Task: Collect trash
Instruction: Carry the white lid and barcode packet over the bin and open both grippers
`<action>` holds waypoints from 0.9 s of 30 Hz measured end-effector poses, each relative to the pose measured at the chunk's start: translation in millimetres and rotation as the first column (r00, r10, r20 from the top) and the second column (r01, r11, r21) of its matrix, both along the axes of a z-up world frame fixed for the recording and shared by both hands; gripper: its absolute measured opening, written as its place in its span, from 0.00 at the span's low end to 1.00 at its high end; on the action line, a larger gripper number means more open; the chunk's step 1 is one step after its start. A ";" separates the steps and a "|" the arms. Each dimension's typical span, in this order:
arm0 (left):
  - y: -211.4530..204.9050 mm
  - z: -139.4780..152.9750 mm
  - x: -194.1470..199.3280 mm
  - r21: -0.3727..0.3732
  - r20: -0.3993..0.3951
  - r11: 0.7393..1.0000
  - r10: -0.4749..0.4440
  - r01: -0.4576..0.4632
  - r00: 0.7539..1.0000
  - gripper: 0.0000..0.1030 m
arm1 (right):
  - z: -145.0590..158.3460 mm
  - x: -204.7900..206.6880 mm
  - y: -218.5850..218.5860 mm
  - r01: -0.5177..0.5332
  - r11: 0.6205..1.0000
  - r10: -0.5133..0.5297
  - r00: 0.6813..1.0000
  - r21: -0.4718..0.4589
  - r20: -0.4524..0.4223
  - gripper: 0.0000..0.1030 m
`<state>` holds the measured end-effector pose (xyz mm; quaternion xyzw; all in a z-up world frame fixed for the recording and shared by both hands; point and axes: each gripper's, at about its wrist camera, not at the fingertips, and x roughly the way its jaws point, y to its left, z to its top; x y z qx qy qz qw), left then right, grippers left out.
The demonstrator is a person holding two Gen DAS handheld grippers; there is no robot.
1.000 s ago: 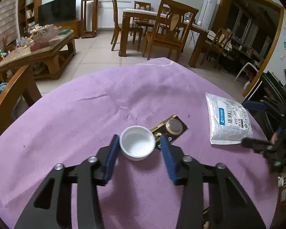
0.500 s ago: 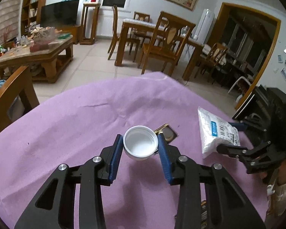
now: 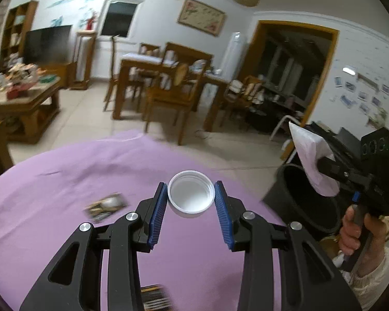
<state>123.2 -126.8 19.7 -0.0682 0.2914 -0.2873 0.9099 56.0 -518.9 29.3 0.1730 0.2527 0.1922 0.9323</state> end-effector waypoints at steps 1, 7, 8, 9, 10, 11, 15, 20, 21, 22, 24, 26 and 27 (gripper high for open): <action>-14.8 2.8 -3.3 -0.005 0.010 1.000 -0.021 0.021 1.000 0.37 | 2.2 -7.0 -13.9 0.029 1.000 -0.029 1.000 0.010 0.012 0.67; -99.9 15.1 -20.6 0.004 0.055 0.990 -0.143 0.143 0.988 0.37 | 5.6 -47.2 -102.5 0.184 0.981 -0.187 0.981 0.059 0.053 0.67; -118.3 16.4 -24.6 0.000 0.061 0.985 -0.174 0.174 0.983 0.37 | 3.9 -52.5 -116.4 0.202 0.977 -0.205 0.977 0.066 0.052 0.67; -132.7 16.4 -27.1 -0.001 0.064 0.980 -0.198 0.198 0.978 0.36 | 1.5 -58.8 -133.1 0.226 0.971 -0.230 0.972 0.074 0.049 0.67; -152.9 15.8 -30.7 0.003 0.067 0.974 -0.228 0.229 0.971 0.37 | -1.9 -63.5 -146.0 0.245 0.966 -0.249 0.968 0.082 0.045 0.67; -166.5 14.7 -33.6 0.007 0.067 0.969 -0.249 0.249 0.966 0.36 | -5.1 -69.0 -159.4 0.265 0.960 -0.269 0.962 0.090 0.039 0.67; -223.4 2.1 -42.6 0.017 0.046 0.943 -0.334 0.333 0.942 0.36 | -18.9 -90.7 -212.7 0.349 0.930 -0.354 0.935 0.119 0.022 0.67; -278.0 -14.4 -49.5 0.051 0.016 0.915 -0.401 0.400 0.916 0.36 | -36.0 -109.2 -253.3 0.417 0.898 -0.423 0.906 0.139 0.011 0.68; -287.6 -17.3 -50.9 0.062 0.013 0.911 -0.409 0.408 0.912 0.36 | -40.2 -110.9 -259.8 0.427 0.893 -0.432 0.902 0.143 0.006 0.68; -292.7 -19.5 -53.9 0.068 0.014 0.909 -0.414 0.412 0.910 0.36 | -43.9 -111.1 -265.2 0.432 0.890 -0.437 0.900 0.146 0.002 0.68; -304.5 -24.9 -57.4 0.079 0.008 0.901 -0.430 0.428 0.903 0.36 | -50.9 -110.5 -274.9 0.437 0.887 -0.441 0.898 0.151 -0.006 0.68; -310.0 -29.9 -59.6 0.091 0.001 0.894 -0.440 0.438 0.898 0.36 | -58.0 -108.5 -281.5 0.439 0.886 -0.442 0.897 0.151 -0.013 0.68; -312.6 -32.2 -59.5 0.097 -0.003 0.892 -0.443 0.441 0.897 0.36 | -61.7 -106.5 -286.9 0.440 0.885 -0.443 0.897 0.153 -0.017 0.68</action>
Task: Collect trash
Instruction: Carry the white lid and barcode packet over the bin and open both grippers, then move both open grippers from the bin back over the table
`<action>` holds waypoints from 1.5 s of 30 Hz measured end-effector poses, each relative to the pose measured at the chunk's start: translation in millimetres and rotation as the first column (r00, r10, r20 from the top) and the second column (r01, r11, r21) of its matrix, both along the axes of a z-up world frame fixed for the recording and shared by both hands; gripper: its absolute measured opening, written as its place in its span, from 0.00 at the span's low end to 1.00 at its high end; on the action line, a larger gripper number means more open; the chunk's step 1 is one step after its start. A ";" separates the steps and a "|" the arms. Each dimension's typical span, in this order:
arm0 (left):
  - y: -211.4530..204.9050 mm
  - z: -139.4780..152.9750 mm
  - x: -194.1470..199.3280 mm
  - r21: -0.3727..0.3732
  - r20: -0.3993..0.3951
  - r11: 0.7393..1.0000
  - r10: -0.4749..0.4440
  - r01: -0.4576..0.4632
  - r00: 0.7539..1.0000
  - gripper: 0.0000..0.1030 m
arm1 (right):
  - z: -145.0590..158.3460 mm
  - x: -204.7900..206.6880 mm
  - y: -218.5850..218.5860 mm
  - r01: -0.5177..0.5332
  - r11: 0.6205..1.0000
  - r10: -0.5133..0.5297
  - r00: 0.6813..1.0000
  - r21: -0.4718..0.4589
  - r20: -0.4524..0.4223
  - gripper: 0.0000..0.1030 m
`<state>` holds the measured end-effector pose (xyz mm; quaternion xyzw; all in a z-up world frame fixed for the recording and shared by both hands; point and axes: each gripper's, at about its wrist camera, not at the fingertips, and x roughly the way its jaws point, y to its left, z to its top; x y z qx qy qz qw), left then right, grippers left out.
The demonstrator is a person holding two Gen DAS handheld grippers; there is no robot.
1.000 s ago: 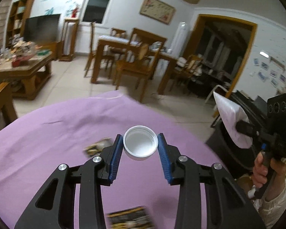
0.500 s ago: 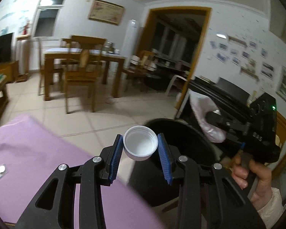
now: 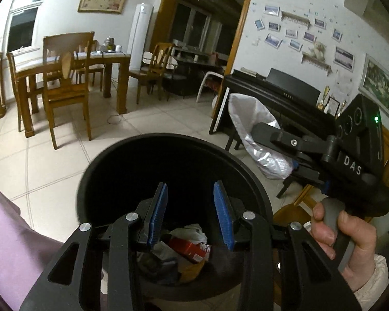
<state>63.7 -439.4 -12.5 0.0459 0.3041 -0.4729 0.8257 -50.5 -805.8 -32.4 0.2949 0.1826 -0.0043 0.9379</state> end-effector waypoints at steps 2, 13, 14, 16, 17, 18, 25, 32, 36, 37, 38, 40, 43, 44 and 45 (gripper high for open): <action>-0.5 -3.0 -0.6 0.011 0.001 1.000 0.000 0.000 1.000 0.36 | -4.4 2.9 6.5 0.004 1.000 -0.004 1.000 0.006 0.001 0.68; -5.8 -2.0 -6.1 0.042 0.036 0.999 0.016 -0.017 0.999 0.36 | -22.3 26.1 20.2 -0.003 1.000 0.003 1.000 0.022 -0.021 0.70; -6.5 -2.0 -7.0 0.047 0.042 0.999 0.016 -0.018 0.999 0.36 | -22.7 28.9 21.6 -0.004 1.000 0.005 1.000 0.026 -0.026 0.73; -8.3 -1.6 -9.2 0.063 0.062 0.998 0.022 -0.026 0.998 0.38 | -24.1 34.1 20.7 -0.004 0.999 0.006 1.000 0.052 -0.028 0.82; -8.9 -1.4 -9.6 0.073 0.066 0.997 0.023 -0.028 0.998 0.38 | -23.9 35.9 20.4 0.003 0.998 -0.001 1.000 0.059 -0.025 0.88; -9.8 -1.6 -9.8 0.077 0.067 0.997 0.025 -0.030 0.997 0.42 | -24.0 36.4 20.7 0.014 0.998 -0.013 1.000 0.062 -0.019 0.91; -4.3 8.4 -15.8 0.073 0.152 0.993 0.077 -0.089 0.985 0.86 | -26.3 36.1 18.8 0.050 0.996 -0.049 0.999 0.079 -0.012 0.95; -2.6 14.1 -18.8 0.071 0.176 0.992 0.088 -0.102 0.980 0.94 | -32.6 23.0 28.4 0.063 0.994 -0.061 0.998 0.090 -0.030 0.95; 2.6 18.6 -19.7 0.059 0.185 0.992 0.096 -0.109 0.978 0.95 | -31.4 22.6 31.5 0.063 0.994 -0.061 0.998 0.087 -0.032 0.95; 4.1 19.9 -19.7 0.055 0.186 0.992 0.098 -0.110 0.978 0.95 | -32.2 22.1 29.7 0.064 0.994 -0.061 0.998 0.088 -0.031 0.95; 4.8 20.5 -20.4 0.053 0.186 0.992 0.099 -0.111 0.977 0.95 | -32.3 21.7 31.0 0.064 0.994 -0.061 0.998 0.085 -0.032 0.95; 6.9 21.7 -22.4 0.049 0.187 0.993 0.099 -0.110 0.977 0.95 | -33.4 20.7 33.3 0.063 0.994 -0.060 0.998 0.084 -0.035 0.95; 16.2 25.3 -24.2 0.045 0.188 0.993 0.101 -0.112 0.977 0.95 | -34.5 19.3 43.6 0.053 0.995 -0.049 0.998 0.080 -0.048 0.95; 20.5 25.5 -24.7 0.042 0.183 0.992 0.106 -0.116 0.977 0.95 | -34.2 20.2 47.7 0.046 0.996 -0.042 0.998 0.078 -0.054 0.95; 26.4 26.1 -24.3 0.039 0.176 0.992 0.114 -0.123 0.978 0.95 | -33.1 22.8 55.9 0.027 0.997 -0.023 0.998 0.072 -0.065 0.95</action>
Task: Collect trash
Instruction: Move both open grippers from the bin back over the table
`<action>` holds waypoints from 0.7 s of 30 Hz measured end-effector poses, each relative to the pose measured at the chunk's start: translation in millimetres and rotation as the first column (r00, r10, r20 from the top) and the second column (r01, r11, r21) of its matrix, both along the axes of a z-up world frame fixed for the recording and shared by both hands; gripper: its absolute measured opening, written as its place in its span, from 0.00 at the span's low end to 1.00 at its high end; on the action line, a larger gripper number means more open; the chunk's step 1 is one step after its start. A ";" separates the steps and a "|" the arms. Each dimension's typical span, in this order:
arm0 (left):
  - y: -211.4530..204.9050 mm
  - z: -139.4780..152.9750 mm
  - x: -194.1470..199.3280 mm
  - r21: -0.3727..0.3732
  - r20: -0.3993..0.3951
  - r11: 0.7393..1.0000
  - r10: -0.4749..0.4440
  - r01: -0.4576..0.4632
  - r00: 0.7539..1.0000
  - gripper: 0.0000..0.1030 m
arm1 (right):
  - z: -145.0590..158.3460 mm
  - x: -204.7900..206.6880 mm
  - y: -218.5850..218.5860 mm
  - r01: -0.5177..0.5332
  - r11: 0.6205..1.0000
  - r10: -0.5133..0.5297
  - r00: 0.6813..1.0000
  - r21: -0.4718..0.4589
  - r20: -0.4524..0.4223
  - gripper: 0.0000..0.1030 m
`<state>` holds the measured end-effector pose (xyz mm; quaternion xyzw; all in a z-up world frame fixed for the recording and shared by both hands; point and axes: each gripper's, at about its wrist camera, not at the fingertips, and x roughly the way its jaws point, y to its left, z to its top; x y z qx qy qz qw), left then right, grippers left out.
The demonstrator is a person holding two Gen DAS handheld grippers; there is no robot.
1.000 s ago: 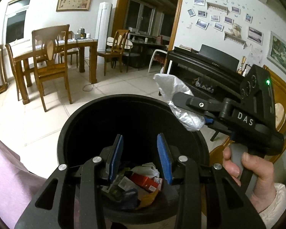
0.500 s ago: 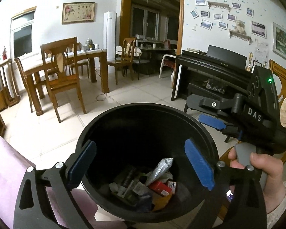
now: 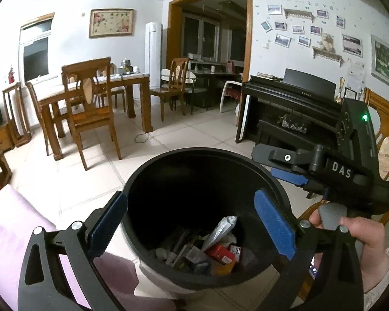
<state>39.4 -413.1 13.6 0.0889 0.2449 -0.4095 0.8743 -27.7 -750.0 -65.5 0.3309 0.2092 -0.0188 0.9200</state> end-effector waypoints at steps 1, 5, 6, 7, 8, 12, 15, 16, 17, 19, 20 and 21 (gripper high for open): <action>11.0 0.8 1.6 -0.009 -0.014 1.000 0.016 -0.016 1.000 0.95 | 0.7 2.1 6.1 -0.014 1.000 0.014 1.000 -0.005 -0.006 0.95; 58.8 0.7 9.6 -0.015 -0.063 0.994 0.111 -0.112 0.992 0.95 | 2.7 23.0 48.6 -0.119 0.993 0.117 0.991 -0.028 -0.067 0.95; 77.4 0.7 11.5 -0.013 -0.066 0.988 0.155 -0.157 0.986 0.95 | 3.8 29.9 63.8 -0.150 0.988 0.147 0.986 -0.035 -0.080 0.95; 97.5 0.7 12.7 -0.007 -0.062 0.978 0.206 -0.207 0.977 0.95 | 6.7 34.9 77.3 -0.174 0.984 0.170 0.982 -0.046 -0.084 0.95; 114.4 0.6 13.7 -0.002 -0.057 0.969 0.247 -0.247 0.967 0.95 | 10.1 40.6 94.5 -0.204 0.977 0.198 0.977 -0.064 -0.083 0.95; 197.7 1.2 10.1 0.006 -0.013 0.901 0.434 -0.434 0.901 0.95 | 27.1 61.5 169.7 -0.349 0.929 0.343 0.937 -0.121 -0.071 0.95; 255.9 3.8 2.2 0.008 0.048 0.828 0.560 -0.561 0.827 0.95 | 37.2 71.9 229.2 -0.441 0.882 0.440 0.897 -0.164 -0.047 0.95; 275.7 5.0 -1.5 0.009 0.068 0.796 0.603 -0.605 0.795 0.95 | 40.9 74.5 244.8 -0.461 0.870 0.461 0.886 -0.175 -0.042 0.95; 289.8 7.0 -4.6 0.008 0.080 0.772 0.633 -0.635 0.770 0.95 | 43.1 77.3 263.9 -0.485 0.855 0.486 0.873 -0.186 -0.040 0.95; 317.2 10.0 -10.7 0.002 0.098 0.723 0.687 -0.691 0.720 0.95 | 47.8 83.5 301.0 -0.522 0.828 0.526 0.850 -0.203 -0.041 0.95; 336.3 10.1 -14.9 0.001 0.105 0.683 0.726 -0.730 0.680 0.95 | 48.3 86.0 322.3 -0.538 0.816 0.544 0.839 -0.210 -0.038 0.95; 345.5 10.4 -16.6 0.001 0.106 0.663 0.745 -0.749 0.659 0.95 | 47.4 86.9 334.9 -0.546 0.809 0.553 0.832 -0.215 -0.034 0.95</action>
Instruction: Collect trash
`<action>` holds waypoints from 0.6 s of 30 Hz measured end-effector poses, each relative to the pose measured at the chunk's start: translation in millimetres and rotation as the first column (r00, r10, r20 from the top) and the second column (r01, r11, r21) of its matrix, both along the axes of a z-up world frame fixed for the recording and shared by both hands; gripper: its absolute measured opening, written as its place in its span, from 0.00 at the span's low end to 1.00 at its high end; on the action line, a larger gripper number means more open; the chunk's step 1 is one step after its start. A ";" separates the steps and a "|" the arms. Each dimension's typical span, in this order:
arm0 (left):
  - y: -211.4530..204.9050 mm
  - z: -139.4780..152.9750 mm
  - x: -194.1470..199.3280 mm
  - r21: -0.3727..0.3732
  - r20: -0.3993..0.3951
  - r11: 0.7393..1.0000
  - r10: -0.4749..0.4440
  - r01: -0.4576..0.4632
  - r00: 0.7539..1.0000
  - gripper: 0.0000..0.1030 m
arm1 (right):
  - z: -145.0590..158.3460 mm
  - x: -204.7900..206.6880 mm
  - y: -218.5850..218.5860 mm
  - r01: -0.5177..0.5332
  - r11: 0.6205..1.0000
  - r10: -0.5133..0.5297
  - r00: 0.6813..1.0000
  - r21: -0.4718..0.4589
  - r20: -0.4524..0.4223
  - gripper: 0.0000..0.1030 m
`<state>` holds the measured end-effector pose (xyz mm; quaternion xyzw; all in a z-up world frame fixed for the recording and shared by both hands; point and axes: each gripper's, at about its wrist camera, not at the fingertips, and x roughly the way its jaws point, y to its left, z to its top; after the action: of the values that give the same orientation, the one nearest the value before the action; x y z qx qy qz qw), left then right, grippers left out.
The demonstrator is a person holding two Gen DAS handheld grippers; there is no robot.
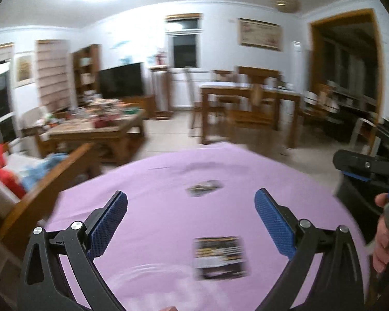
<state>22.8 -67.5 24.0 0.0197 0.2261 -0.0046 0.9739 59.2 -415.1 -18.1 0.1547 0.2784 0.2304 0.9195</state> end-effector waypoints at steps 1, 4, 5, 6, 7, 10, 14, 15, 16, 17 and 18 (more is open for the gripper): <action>10.1 -0.1 -2.3 -0.003 0.000 1.000 0.029 -0.029 1.000 0.95 | -1.2 1.6 13.0 -0.010 1.000 0.010 1.000 -0.004 0.006 0.95; 41.2 -3.1 -7.8 -0.037 -0.011 0.994 0.104 -0.105 0.994 0.95 | -4.5 7.4 51.8 -0.038 0.999 0.039 0.999 -0.029 0.022 0.95; 45.8 -2.5 -6.5 -0.043 -0.018 0.992 0.117 -0.118 0.993 0.95 | -4.2 12.1 62.0 -0.042 0.998 0.043 0.999 -0.038 0.029 0.95; 51.5 -3.0 -6.1 -0.048 -0.028 0.989 0.136 -0.137 0.990 0.95 | -6.5 11.8 71.1 -0.044 0.998 0.046 0.998 -0.049 0.038 0.95; 54.5 -2.7 -6.9 -0.051 -0.032 0.988 0.147 -0.148 0.989 0.95 | -5.3 13.6 79.3 -0.045 0.997 0.047 0.998 -0.056 0.046 0.95; 62.3 -3.2 -8.6 -0.064 -0.033 0.981 0.181 -0.183 0.983 0.95 | -7.7 9.4 94.4 -0.040 0.994 0.050 0.994 -0.098 0.099 0.95; 66.1 -6.4 -8.3 -0.071 -0.043 0.980 0.182 -0.185 0.982 0.95 | -10.7 4.6 112.9 -0.031 0.983 0.063 0.983 -0.179 0.175 0.95; 66.3 -7.0 -8.1 -0.071 -0.042 0.980 0.185 -0.187 0.982 0.95 | -10.7 3.0 112.3 -0.030 0.981 0.065 0.981 -0.191 0.180 0.95; 65.0 -8.1 -10.0 -0.070 -0.036 0.978 0.193 -0.195 0.981 0.95 | -9.7 0.9 111.2 -0.035 0.982 0.071 0.979 -0.184 0.191 0.95; 65.0 -8.2 -11.9 -0.068 -0.027 0.977 0.202 -0.204 0.979 0.95 | -8.2 -2.0 110.0 -0.036 0.984 0.073 0.975 -0.177 0.208 0.95; 64.5 -8.2 -13.9 -0.062 -0.018 0.974 0.215 -0.216 0.976 0.95 | -8.6 -2.1 111.2 -0.032 0.984 0.070 0.974 -0.176 0.217 0.95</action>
<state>8.9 -3.0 15.8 -0.0360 0.2320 0.0937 0.9675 57.2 -303.9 -26.7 0.0409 0.1964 0.2450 0.9485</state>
